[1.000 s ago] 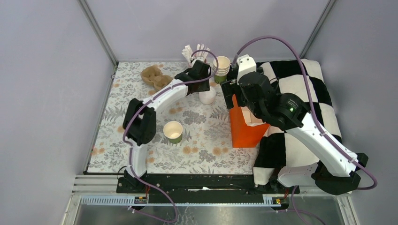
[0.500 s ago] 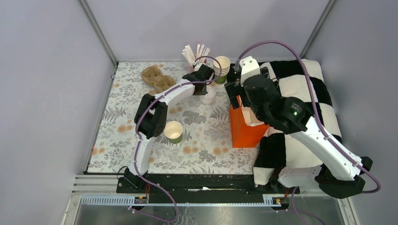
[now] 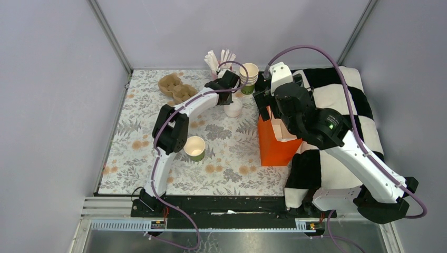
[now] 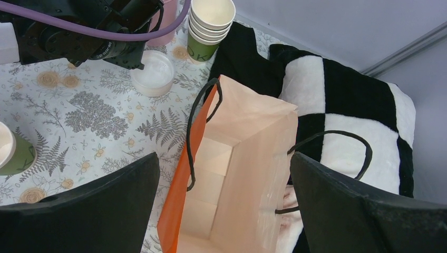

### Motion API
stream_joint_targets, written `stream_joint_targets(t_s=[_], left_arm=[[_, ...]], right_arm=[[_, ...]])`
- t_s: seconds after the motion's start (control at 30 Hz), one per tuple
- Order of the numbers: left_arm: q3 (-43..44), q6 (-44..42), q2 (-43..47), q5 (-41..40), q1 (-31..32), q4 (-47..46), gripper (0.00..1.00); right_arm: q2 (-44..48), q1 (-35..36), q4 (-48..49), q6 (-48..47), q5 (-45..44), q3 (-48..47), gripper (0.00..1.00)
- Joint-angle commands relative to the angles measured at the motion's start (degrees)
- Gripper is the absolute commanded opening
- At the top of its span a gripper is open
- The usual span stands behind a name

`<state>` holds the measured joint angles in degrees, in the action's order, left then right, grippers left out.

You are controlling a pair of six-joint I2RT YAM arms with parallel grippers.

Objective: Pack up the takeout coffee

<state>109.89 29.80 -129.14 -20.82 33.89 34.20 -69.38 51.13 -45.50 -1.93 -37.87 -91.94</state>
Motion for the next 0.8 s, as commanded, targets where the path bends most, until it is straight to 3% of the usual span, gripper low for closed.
stream_joint_targets(t_s=[0.0, 0.37, 0.53, 0.77], left_arm=[[3.13, -0.56, -0.32, 0.31, -0.14, -0.66, 0.11], [3.92, -0.8, -1.06, 0.87, -0.14, -0.1, 0.09], [4.18, -0.65, -0.8, 0.77, -0.15, 0.35, 0.0], [6.32, 0.21, 2.21, 1.21, -0.14, 1.88, 0.0]], right_arm=[[0.22, -0.74, 2.25, -0.46, 0.42, 0.1, 1.0], [0.57, -1.0, 2.18, 0.04, 0.51, 0.1, 1.0], [0.67, -0.96, 2.18, 0.17, 0.75, 0.05, 1.0], [0.92, -0.96, 2.47, 0.35, 0.74, 0.01, 1.0]])
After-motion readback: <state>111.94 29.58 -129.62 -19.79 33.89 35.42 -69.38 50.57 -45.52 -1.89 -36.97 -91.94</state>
